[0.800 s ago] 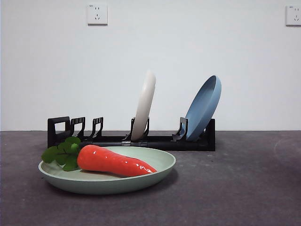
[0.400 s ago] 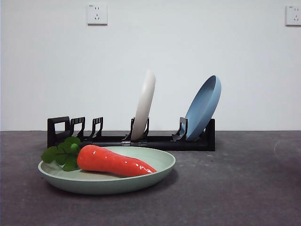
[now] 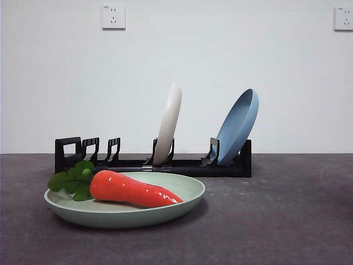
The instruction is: Take the green plate from the plate rack,put the plate on the table,take the carrot from the table,put the carrot in the plate
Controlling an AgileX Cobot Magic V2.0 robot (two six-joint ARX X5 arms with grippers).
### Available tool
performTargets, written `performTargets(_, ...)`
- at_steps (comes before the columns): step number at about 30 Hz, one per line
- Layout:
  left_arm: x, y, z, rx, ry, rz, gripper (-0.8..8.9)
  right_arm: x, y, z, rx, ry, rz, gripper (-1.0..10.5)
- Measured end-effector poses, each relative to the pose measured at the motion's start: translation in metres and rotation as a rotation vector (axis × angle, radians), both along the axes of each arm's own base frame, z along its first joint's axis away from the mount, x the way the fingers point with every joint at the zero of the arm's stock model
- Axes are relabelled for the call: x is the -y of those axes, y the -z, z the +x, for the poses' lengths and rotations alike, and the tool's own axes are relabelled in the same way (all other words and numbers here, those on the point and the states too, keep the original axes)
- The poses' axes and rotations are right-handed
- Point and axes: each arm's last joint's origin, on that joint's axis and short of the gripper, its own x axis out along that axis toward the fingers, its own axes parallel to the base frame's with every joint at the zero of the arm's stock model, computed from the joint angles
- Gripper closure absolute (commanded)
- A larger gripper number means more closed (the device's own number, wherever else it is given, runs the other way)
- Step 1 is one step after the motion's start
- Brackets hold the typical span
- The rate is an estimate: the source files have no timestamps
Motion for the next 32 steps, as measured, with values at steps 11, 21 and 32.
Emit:
performTargets(11, 0.0, 0.0, 0.0, 0.0, -0.001, -0.004, 8.16, 0.057, 0.014, 0.007, 0.376, 0.304, 0.273, 9.4)
performTargets(21, 0.0, 0.0, 0.0, 0.0, -0.001, -0.006, 8.16, 0.071, 0.105, 0.003, 0.644, 0.481, 0.355, 9.4)
performTargets(32, 0.0, 0.0, 0.0, 0.0, -0.001, -0.006, 8.16, 0.074, 0.168, 0.005, 0.582, 0.638, 0.379, 9.4)
